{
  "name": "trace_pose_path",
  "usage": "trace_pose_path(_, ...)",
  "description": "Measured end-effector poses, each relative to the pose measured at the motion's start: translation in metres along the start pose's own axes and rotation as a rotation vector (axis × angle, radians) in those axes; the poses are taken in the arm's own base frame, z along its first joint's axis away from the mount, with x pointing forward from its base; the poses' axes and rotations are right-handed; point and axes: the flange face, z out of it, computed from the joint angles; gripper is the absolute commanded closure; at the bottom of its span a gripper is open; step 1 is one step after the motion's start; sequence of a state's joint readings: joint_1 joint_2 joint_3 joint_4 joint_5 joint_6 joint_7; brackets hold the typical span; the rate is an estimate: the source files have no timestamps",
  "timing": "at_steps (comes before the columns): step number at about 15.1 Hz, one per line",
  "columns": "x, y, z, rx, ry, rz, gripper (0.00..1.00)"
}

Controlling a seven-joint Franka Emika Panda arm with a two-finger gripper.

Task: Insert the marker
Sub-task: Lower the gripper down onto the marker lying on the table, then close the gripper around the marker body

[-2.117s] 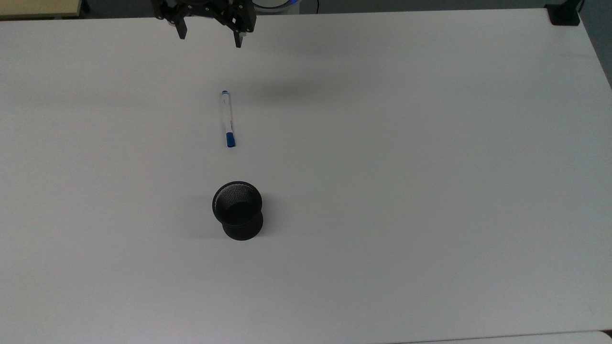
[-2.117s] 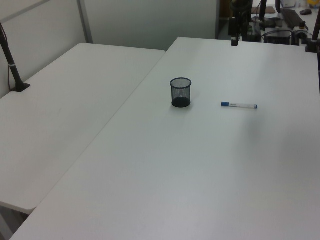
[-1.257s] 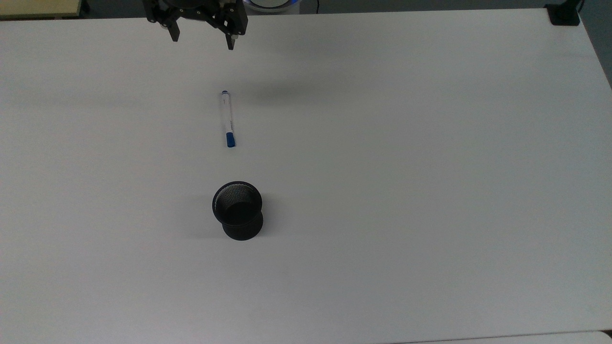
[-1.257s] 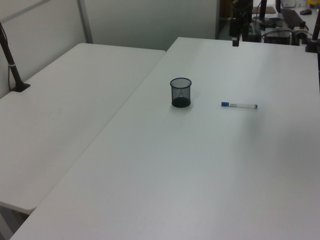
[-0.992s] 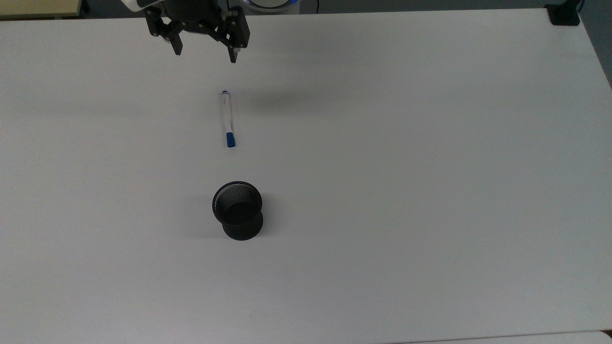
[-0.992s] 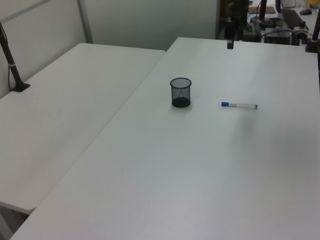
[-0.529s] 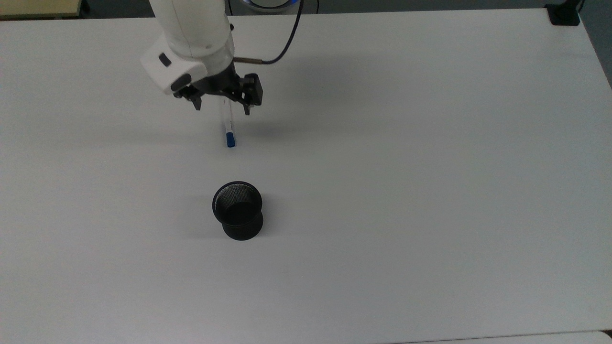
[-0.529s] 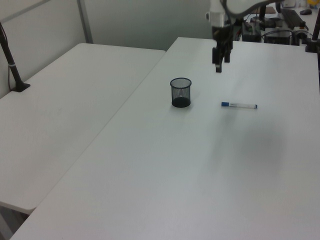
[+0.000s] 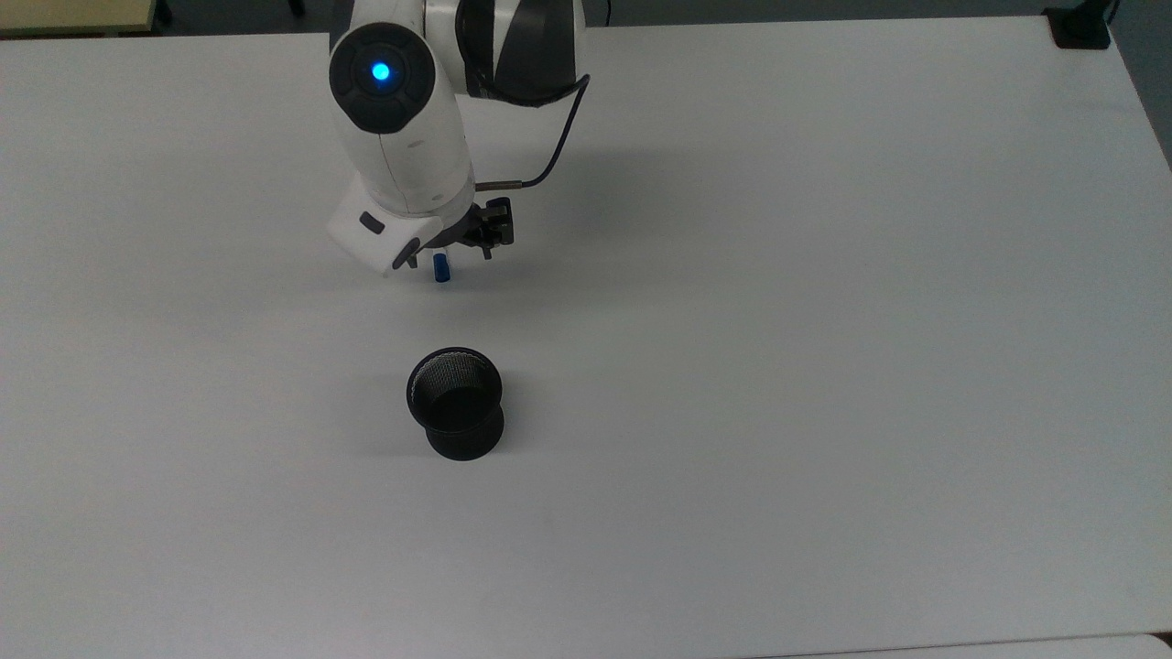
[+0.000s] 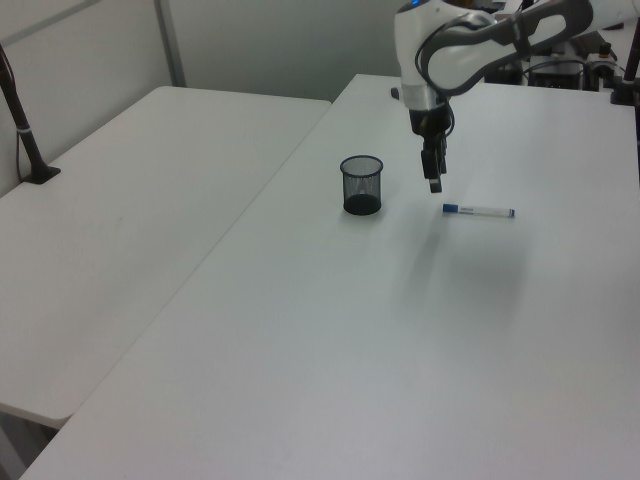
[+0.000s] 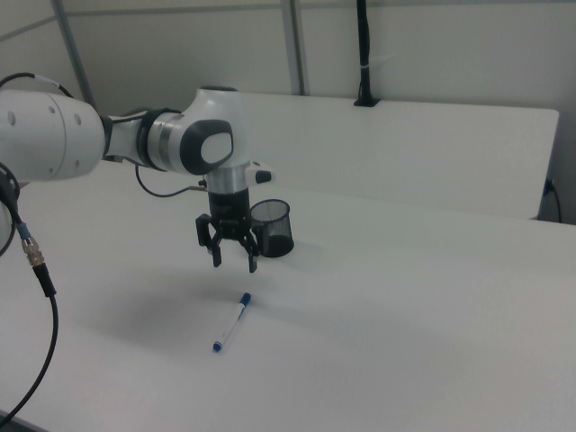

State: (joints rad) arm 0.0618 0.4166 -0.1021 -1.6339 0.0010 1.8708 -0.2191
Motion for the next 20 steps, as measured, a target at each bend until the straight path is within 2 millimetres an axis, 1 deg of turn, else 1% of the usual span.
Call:
trace_pose_path(1,0.001,-0.001,0.007,-0.001,-0.010,-0.015,0.32)
trace_pose_path(2,0.003,-0.003,0.015,-0.004,-0.022,-0.026,0.36)
trace_pose_path(5,0.005,-0.001,0.027,-0.023,-0.040,-0.044,0.38)
trace_pose_path(10,0.010,0.003,0.047,-0.035,-0.057,-0.048,0.44)
trace_pose_path(12,0.010,0.004,0.051,-0.040,-0.062,-0.049,0.47)
trace_pose_path(18,0.010,0.005,0.055,-0.042,-0.058,-0.049,0.63)
trace_pose_path(20,0.009,0.005,0.062,-0.041,-0.065,-0.050,0.72)
